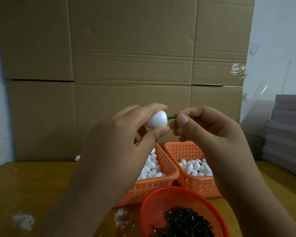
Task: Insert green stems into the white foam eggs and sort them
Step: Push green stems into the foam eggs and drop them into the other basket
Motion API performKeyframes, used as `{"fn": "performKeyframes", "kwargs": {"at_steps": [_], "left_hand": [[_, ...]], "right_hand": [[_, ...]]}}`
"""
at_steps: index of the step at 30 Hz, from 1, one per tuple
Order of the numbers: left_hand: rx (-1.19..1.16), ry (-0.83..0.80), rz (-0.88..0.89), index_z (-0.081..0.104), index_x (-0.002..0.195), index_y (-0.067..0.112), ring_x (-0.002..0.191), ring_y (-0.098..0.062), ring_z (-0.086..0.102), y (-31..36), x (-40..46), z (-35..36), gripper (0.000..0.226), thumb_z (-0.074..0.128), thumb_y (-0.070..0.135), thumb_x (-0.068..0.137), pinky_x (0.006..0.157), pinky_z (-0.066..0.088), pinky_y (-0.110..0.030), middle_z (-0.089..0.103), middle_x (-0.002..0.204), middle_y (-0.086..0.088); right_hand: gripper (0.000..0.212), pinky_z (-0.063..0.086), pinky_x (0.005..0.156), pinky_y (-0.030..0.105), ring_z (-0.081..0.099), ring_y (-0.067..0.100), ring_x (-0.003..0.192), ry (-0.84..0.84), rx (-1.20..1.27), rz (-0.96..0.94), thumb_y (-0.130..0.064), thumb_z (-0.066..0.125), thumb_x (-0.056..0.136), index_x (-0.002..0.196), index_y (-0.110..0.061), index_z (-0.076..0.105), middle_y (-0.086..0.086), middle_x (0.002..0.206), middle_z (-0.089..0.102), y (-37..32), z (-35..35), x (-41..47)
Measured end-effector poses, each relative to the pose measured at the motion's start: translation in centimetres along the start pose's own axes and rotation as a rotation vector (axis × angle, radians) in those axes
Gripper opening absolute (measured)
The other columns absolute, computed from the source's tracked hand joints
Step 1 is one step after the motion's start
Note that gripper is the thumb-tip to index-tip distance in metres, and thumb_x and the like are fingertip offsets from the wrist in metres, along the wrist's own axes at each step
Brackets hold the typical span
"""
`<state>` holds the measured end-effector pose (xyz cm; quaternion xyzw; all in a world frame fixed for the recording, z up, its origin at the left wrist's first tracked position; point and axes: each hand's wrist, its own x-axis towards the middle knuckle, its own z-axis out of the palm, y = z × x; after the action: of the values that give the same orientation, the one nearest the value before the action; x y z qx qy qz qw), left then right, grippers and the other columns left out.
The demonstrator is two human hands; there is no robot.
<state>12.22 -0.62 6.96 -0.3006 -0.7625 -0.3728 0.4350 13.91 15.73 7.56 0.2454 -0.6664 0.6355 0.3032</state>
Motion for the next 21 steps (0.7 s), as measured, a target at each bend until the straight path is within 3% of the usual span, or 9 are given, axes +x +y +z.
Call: {"fn": "performKeyframes", "kwargs": {"at_steps": [3, 7, 10, 21], "left_hand": [[0.025, 0.013, 0.019, 0.053, 0.117, 0.048, 0.084, 0.003, 0.057, 0.13, -0.03, 0.15, 0.036, 0.061, 0.048, 0.081, 0.074, 0.045, -0.018, 0.059, 0.101, 0.026], [0.046, 0.019, 0.038, 0.061, 0.112, 0.041, 0.083, 0.001, 0.057, 0.16, -0.10, 0.34, 0.030, 0.062, 0.044, 0.082, 0.069, 0.047, -0.021, 0.062, 0.089, 0.022], [0.044, 0.024, 0.043, 0.058, 0.114, 0.041, 0.085, -0.002, 0.058, 0.23, -0.03, 0.49, 0.033, 0.062, 0.043, 0.081, 0.066, 0.053, -0.029, 0.059, 0.101, 0.021], [0.055, 0.014, 0.016, 0.068, 0.107, 0.035, 0.080, -0.005, 0.059, 0.48, -0.27, 0.41, 0.027, 0.061, 0.040, 0.081, 0.064, 0.056, -0.039, 0.067, 0.089, 0.015]], "right_hand": [[0.019, 0.052, 0.063, 0.016, 0.067, 0.005, 0.068, 0.008, -0.020, -0.017, -0.028, 0.065, 0.073, 0.082, -0.013, 0.070, 0.002, 0.075, 0.073, 0.00, -0.01, 0.02], [0.017, 0.051, 0.063, 0.014, 0.067, 0.003, 0.067, 0.002, -0.035, -0.030, -0.025, 0.065, 0.076, 0.082, -0.010, 0.070, 0.002, 0.073, 0.073, -0.02, -0.01, -0.02], [0.011, 0.050, 0.063, 0.013, 0.067, 0.003, 0.066, 0.001, -0.052, -0.041, -0.018, 0.066, 0.080, 0.083, -0.008, 0.070, 0.002, 0.072, 0.072, 0.07, 0.03, -0.05], [0.007, 0.054, 0.065, 0.015, 0.069, 0.006, 0.066, -0.003, -0.144, -0.080, -0.009, 0.063, 0.087, 0.084, -0.007, 0.068, 0.002, 0.074, 0.073, 0.04, 0.34, -0.27]]}}
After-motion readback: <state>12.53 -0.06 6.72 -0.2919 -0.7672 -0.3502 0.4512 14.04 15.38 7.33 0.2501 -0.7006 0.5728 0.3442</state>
